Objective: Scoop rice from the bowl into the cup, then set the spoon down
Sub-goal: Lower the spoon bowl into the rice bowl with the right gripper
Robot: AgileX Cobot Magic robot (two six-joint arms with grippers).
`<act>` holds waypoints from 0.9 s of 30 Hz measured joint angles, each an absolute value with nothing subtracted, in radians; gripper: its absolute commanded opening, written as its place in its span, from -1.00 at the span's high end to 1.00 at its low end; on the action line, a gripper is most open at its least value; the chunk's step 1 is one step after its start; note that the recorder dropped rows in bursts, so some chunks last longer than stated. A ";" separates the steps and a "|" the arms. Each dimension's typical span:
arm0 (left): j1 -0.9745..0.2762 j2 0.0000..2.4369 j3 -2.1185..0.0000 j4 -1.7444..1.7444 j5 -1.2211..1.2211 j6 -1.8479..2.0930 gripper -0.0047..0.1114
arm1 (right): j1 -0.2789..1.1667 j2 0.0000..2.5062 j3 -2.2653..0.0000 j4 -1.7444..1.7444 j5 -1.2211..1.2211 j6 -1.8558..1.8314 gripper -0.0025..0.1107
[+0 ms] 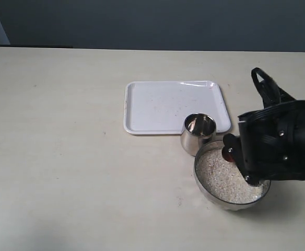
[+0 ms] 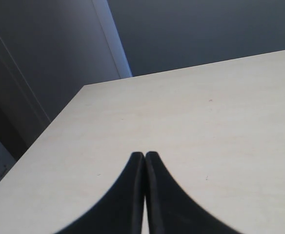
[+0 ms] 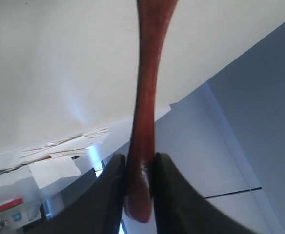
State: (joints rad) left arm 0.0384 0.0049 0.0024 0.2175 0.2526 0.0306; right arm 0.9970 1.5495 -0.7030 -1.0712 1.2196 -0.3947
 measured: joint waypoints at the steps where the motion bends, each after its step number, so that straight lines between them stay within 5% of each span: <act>1: 0.038 0.005 0.002 0.217 0.253 0.031 0.91 | 0.998 1.560 -0.703 -1.085 1.220 -0.392 0.96; 27: 0.038 0.005 0.002 0.217 0.253 0.031 0.91 | 1.075 1.663 -0.729 -0.920 1.222 -0.432 0.96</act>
